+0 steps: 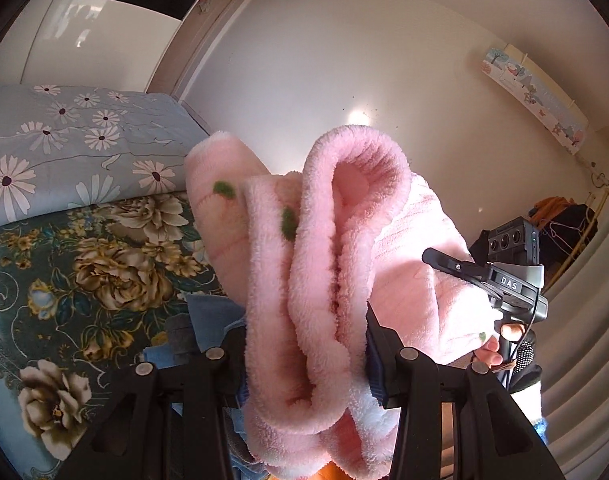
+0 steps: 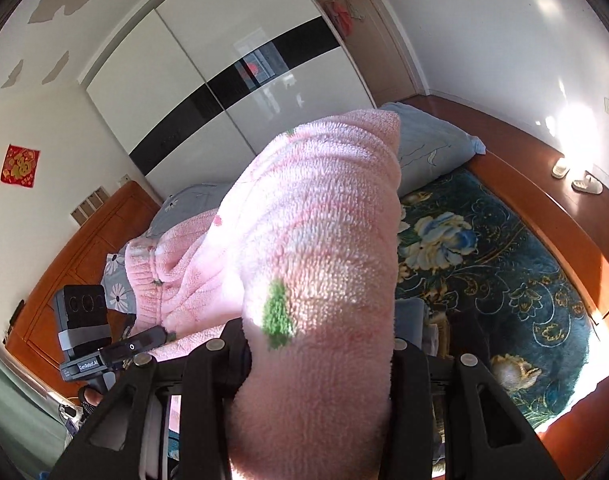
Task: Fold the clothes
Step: 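Carry the lifted blanket with both grippers toward the clothes stack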
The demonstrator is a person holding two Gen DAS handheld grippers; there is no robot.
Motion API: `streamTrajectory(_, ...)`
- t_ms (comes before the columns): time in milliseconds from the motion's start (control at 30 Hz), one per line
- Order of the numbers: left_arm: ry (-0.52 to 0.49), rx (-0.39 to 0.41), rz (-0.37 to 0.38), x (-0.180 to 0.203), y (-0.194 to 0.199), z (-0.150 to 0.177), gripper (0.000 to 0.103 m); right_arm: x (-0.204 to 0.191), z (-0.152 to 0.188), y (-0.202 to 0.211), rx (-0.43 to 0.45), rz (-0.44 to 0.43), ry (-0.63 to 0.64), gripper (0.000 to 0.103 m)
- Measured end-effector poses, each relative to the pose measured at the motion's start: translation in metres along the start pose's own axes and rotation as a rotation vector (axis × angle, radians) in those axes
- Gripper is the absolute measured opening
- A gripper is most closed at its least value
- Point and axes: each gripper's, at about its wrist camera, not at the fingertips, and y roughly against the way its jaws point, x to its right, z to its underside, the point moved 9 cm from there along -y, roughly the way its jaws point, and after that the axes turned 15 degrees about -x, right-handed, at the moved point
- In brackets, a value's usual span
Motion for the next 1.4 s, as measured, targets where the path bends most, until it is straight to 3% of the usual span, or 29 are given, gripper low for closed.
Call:
streamTrajectory(167, 0.115, -0.062, 0.011, -0.052, -0.039, 0.021, 0.051, 0.054, 0.019, -0.043, -0.054, -0.027, -0.081, 0.049)
streamTrajectory(267, 0.110, -0.064, 0.030, -0.059, -0.049, 0.030, 0.054, 0.079, 0.028, -0.055, -0.054, -0.060, -0.110, 0.051)
streamTrajectory(500, 0.039, -0.061, -0.023, -0.036, -0.044, 0.027, 0.056, 0.068, 0.024, -0.042, -0.042, 0.000, -0.092, 0.056)
streamTrajectory(633, -0.025, -0.068, -0.084, -0.032, -0.035, 0.028, 0.068, 0.063, 0.025, -0.033, -0.033, 0.076, -0.059, 0.064)
streamTrajectory(767, -0.080, -0.046, -0.128, -0.032, -0.020, 0.031, 0.076, 0.063, 0.030, -0.025, -0.017, 0.112, -0.062, 0.065)
streamTrajectory(933, -0.102, 0.007, -0.194, -0.034, 0.004, 0.024, 0.077, 0.065, 0.028, -0.010, 0.012, 0.154, -0.091, 0.066)
streamTrajectory(1233, -0.116, 0.033, -0.231, -0.034, 0.015, 0.019, 0.078, 0.061, 0.031, 0.007, 0.013, 0.235, -0.079, 0.066)
streamTrajectory(1300, -0.116, 0.079, -0.240, -0.031, 0.028, 0.010, 0.078, 0.057, 0.029, 0.018, 0.033, 0.265, -0.063, 0.066)
streamTrajectory(1400, -0.129, 0.079, -0.218, -0.015, 0.034, -0.004, 0.078, 0.046, 0.021, 0.034, 0.086, 0.303, -0.020, 0.066)
